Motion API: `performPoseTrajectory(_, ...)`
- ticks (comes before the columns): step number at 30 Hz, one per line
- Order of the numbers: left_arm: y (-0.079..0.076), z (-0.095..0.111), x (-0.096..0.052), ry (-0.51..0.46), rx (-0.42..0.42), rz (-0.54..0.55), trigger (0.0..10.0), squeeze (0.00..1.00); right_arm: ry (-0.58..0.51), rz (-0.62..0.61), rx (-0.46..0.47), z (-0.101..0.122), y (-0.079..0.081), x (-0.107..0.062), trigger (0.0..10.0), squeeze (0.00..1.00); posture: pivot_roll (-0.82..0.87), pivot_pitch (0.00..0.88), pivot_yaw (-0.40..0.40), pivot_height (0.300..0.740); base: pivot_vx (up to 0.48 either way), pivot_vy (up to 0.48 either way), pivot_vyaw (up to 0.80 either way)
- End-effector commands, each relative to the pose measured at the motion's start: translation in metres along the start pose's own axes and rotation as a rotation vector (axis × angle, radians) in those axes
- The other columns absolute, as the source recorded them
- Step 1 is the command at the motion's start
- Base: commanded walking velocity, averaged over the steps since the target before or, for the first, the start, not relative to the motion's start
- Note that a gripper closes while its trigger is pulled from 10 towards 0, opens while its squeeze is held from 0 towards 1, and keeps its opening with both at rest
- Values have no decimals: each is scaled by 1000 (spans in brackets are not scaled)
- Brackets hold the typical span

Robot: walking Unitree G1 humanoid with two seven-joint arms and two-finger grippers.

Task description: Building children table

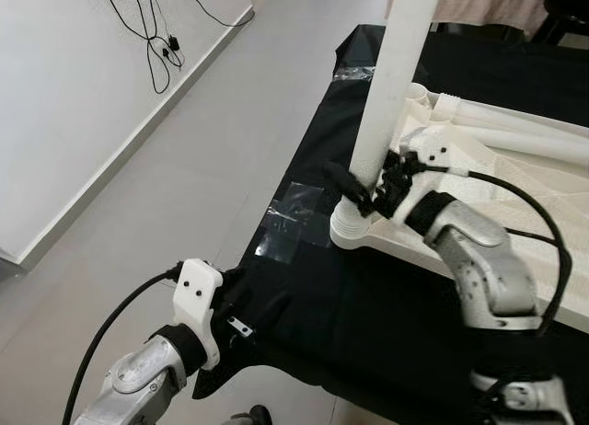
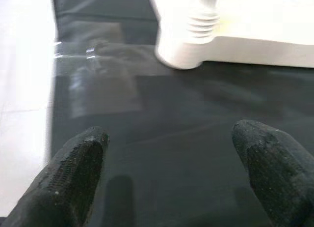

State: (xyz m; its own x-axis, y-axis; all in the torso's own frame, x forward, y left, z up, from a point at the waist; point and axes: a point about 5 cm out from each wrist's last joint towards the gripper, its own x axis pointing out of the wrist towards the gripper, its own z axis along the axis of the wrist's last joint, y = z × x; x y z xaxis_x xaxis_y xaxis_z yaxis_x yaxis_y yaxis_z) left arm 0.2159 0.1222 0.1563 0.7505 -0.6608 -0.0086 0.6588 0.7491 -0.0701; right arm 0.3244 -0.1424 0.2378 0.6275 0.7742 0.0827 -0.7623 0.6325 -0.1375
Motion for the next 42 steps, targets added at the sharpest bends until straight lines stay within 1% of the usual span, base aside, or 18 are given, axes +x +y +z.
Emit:
performPoseTrajectory(1, -3, -6, -2, 13, -6, -22, 10000, 0, 8, 123, 21, -3, 6, 7, 10000, 0, 44, 244, 35, 740, 0, 0, 0)
performPoseTrajectory(2, -4, -5, -2, 3, -9, -28, 10000, 0, 20, 170, 41, -6, 6, 9, 10000, 0, 43, 245, 28, 740, 0, 0, 0)
performPoseTrajectory(3, -5, -5, -1, -9, -17, -33, 10000, 0, 42, 203, 48, -10, 5, 11, 4431, 0, 43, 247, 21, 740, 0, 0, 0)
performPoseTrajectory(4, -6, -5, 0, -17, -20, -36, 10000, 0, 55, 233, 54, -12, 4, 13, 4431, 0, 43, 247, 21, 740, 0, 0, 0)
performPoseTrajectory(5, -7, -5, 1, -23, -20, -43, 10000, 0, 64, 269, 58, -15, 4, 14, 0, 0, 33, 244, 11, 740, 0, 0, 0)
performPoseTrajectory(13, -13, -5, 4, -35, 14, -93, 10000, 0, 64, 291, 114, -25, -3, 19, 0, 0, 19, 242, 13, 740, 0, 0, 0)
performPoseTrajectory(19, -18, -5, 2, -45, 23, -138, 10000, 0, 77, 149, 140, -41, 11, 1, 0, 0, -1, 243, 0, 740, 0, 0, 0)
performPoseTrajectory(20, -18, -5, 2, -43, 26, -145, 10000, 0, 84, 109, 150, -44, 15, -2, 0, 0, -1, 243, 0, 740, 0, 0, 0)
performPoseTrajectory(22, -19, -6, 1, -27, 53, -179, 10000, 0, 188, -301, 213, -75, 47, -12, 0, 0, 6, 238, -7, 740, 0, 0, 0)
performPoseTrajectory(23, -18, -7, 1, -21, 62, -191, 10000, 0, 236, -419, 219, -83, 60, -19, 0, 0, 7, 239, -3, 740, 0, 0, 0)
performPoseTrajectory(24, -18, -7, 1, -21, 62, -191, 10000, 0, 236, -419, 219, -83, 60, -19, 0, 0, 7, 239, -3, 740, 0, 0, 0)
performPoseTrajectory(25, -18, -8, 2, -17, 71, -204, 10000, 0, 261, -500, 238, -87, 70, -23, 0, 0, -3, 233, 12, 740, 0, 0, 0)
performPoseTrajectory(33, -17, -12, 5, 3, 57, -262, 10000, 0, 213, -441, 213, -80, 60, -5, 0, 0, -4, 210, 22, 740, 0, 0, 0)
performPoseTrajectory(34, -16, -13, 5, 8, 56, -276, 10000, 0, 196, -404, 217, -79, 59, 0, 10000, 0, 2, 208, 35, 740, 0, 0, 0)
performPoseTrajectory(35, -15, -13, 6, 9, 56, -284, 10000, 0, 157, -329, 218, -75, 58, 4, 10000, 0, 8, 202, 43, 740, 0, 0, 0)
performPoseTrajectory(37, -15, -13, 6, 8, 57, -288, 10000, 0, 133, -289, 219, -71, 58, 6, 10000, 0, 8, 202, 43, 740, 0, 0, 0)
performPoseTrajectory(38, -14, -13, 6, 6, 58, -292, 10000, 0, 117, -226, 216, -67, 58, 7, 10000, 1000, 6, 201, 44, 740, 0, 0, 0)
performPoseTrajectory(42, -16, -14, 8, 3, 56, -313, 10000, 0, 100, -69, 169, -57, 47, 8, 10000, 1000, 8, 194, 37, 740, 0, 0, 0)
